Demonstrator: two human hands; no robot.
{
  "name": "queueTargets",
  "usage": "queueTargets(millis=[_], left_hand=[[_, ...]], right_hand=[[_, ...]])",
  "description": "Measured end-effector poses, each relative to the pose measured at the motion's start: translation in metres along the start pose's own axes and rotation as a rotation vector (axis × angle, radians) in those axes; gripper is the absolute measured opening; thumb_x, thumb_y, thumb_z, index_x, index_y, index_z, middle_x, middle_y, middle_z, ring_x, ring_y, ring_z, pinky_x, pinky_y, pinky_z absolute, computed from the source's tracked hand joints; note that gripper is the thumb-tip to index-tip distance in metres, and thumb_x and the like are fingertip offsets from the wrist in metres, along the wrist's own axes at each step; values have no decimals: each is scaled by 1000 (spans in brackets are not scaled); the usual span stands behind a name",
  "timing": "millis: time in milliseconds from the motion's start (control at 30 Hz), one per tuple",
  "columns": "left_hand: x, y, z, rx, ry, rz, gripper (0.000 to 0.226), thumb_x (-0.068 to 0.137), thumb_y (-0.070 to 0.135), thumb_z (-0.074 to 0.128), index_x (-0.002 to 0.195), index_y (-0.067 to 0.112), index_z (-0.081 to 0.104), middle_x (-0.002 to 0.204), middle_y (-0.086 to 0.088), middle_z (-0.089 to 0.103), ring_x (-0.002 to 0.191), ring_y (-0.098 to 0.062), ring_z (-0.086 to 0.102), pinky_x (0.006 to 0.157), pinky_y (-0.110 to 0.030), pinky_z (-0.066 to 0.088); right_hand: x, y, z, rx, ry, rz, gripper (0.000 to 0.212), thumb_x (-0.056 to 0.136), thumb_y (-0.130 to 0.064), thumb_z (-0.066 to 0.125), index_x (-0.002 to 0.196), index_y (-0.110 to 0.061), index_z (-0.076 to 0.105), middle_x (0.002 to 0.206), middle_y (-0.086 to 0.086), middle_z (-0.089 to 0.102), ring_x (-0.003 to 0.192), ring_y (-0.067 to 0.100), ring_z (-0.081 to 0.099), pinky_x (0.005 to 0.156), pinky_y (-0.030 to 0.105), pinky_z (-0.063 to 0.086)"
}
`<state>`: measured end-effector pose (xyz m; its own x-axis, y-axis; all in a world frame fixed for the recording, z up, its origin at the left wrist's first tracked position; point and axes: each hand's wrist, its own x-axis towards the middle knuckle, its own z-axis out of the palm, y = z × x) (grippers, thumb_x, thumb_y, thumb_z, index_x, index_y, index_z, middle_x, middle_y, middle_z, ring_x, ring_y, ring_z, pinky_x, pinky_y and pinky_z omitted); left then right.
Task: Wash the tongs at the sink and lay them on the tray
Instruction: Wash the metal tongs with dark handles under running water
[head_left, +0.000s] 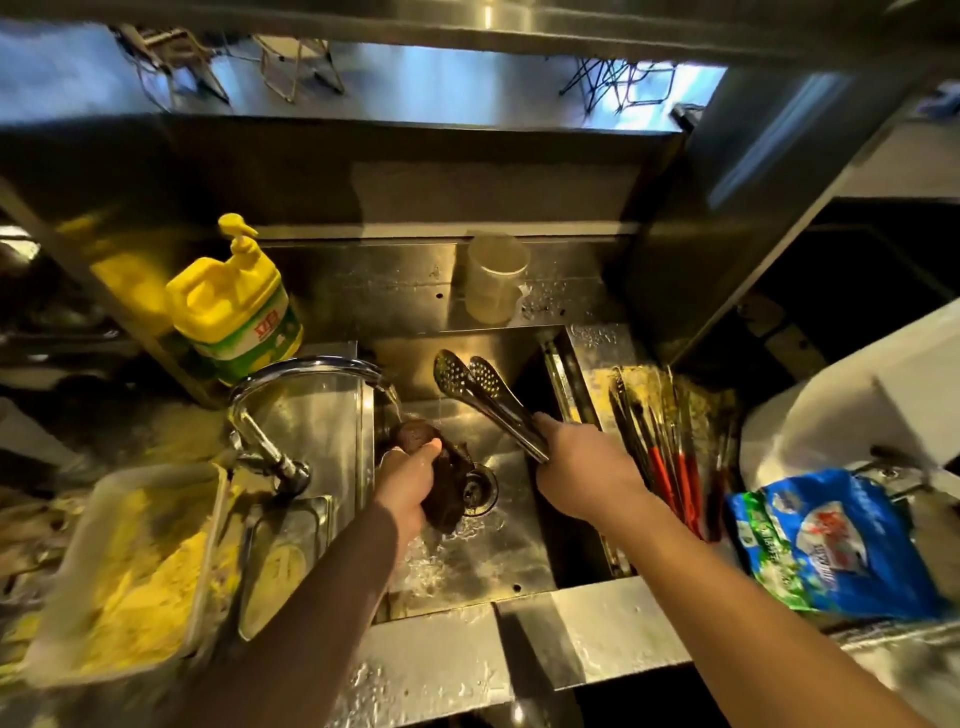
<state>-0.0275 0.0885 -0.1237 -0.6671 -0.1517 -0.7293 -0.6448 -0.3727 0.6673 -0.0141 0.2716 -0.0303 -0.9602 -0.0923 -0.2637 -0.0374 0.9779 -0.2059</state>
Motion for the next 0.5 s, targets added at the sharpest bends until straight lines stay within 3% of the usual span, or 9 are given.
queueTargets(millis=[67, 167, 233, 300, 400, 500], left_hand=[[-11, 0, 12, -1, -20, 18, 16, 97, 18, 60, 111, 11, 62, 103, -16, 70, 89, -31, 69, 72, -41, 58], [-27, 0, 36, 8, -31, 60, 17, 98, 16, 59, 114, 11, 63, 101, -17, 71, 94, -34, 70, 86, -51, 57], [-36, -1, 54, 14, -48, 93, 9, 98, 14, 59, 103, 10, 64, 79, -13, 74, 72, -29, 73, 69, -42, 60], [-49, -2, 76, 15, -80, 116, 6, 97, 13, 58, 95, 11, 63, 63, -9, 73, 54, -24, 70, 57, -36, 58], [-71, -5, 112, 60, -109, 159, 10, 97, 12, 56, 90, 10, 63, 58, -9, 69, 45, -22, 65, 50, -30, 53], [-94, -12, 148, 81, -166, 190, 17, 97, 9, 55, 110, 3, 64, 83, -20, 67, 59, -27, 61, 56, -31, 48]], right_hand=[[-4, 13, -8, 306, -102, 37, 46, 87, -13, 58, 131, -26, 57, 100, 6, 70, 82, 22, 66, 59, 27, 47], [-19, 34, -19, 755, -211, 122, 13, 85, -7, 61, 93, -18, 63, 64, 4, 62, 43, 9, 55, 38, 25, 43], [-31, 51, -27, 968, -247, 163, 9, 84, -1, 63, 86, -10, 60, 48, -1, 56, 33, 9, 47, 32, 22, 38], [-42, 70, -35, 1054, -249, 188, 11, 85, 2, 63, 88, -7, 58, 46, -3, 56, 34, 11, 48, 33, 22, 37], [-60, 101, -44, 1038, -183, 172, 9, 84, 1, 64, 89, -6, 59, 60, 7, 57, 38, 14, 51, 36, 24, 39], [-79, 133, -51, 1045, -116, 183, 12, 83, 1, 62, 90, -6, 56, 54, 7, 54, 32, 14, 49, 33, 23, 37]])
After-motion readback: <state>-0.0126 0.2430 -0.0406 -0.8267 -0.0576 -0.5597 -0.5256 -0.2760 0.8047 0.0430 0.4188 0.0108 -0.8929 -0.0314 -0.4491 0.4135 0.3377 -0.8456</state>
